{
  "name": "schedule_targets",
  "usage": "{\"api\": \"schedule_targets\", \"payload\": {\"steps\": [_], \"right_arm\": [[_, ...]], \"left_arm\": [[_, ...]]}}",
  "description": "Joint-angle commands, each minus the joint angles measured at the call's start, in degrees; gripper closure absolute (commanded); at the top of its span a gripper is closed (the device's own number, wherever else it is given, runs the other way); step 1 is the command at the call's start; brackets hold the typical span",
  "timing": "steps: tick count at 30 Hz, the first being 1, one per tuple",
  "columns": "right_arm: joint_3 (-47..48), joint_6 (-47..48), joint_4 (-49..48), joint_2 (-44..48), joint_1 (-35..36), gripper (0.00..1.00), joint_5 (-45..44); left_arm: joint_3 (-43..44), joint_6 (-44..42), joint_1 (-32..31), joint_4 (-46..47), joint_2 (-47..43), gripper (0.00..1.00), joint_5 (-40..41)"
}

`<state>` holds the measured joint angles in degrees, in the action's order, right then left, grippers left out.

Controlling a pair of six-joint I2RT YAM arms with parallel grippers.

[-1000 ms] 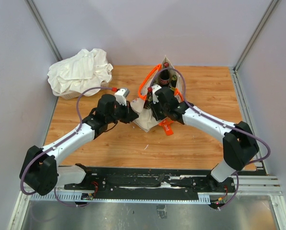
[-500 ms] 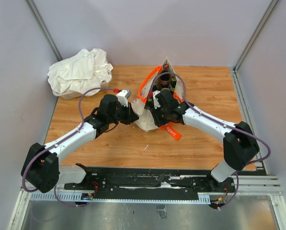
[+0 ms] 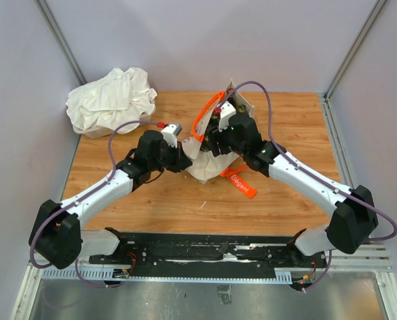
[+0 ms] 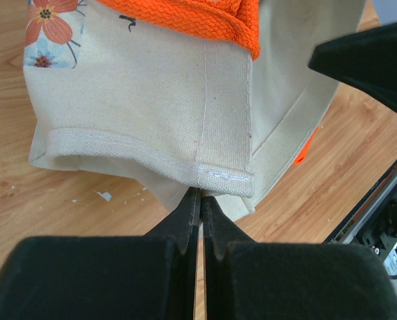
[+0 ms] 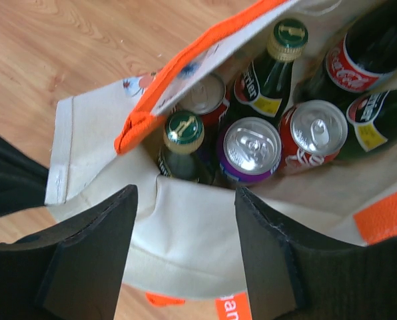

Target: Take the beverage out of the canvas bag

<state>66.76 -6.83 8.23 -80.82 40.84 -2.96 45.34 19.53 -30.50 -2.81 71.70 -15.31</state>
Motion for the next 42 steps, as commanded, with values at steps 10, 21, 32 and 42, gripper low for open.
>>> {"api": "schedule_targets", "payload": {"steps": [10,21,32,42], "right_arm": [[-0.3,2.7,-12.4,-9.0,-2.1,0.41,-0.7],[0.3,0.9,-16.7,-13.3,-2.8,0.48,3.0],[-0.9,-0.4,-15.9,-14.0,-2.8,0.99,3.9],[3.6,3.6,-14.2,-9.9,-2.8,0.99,4.5]], "left_arm": [[1.4,-0.3,0.2,-4.7,-1.9,1.0,2.8],[1.2,-0.3,0.1,-5.0,-2.4,0.99,3.3],[1.0,-0.5,0.0,-4.9,-2.7,1.0,3.3],[1.0,-1.2,0.0,-4.9,-1.8,1.0,3.1]]}}
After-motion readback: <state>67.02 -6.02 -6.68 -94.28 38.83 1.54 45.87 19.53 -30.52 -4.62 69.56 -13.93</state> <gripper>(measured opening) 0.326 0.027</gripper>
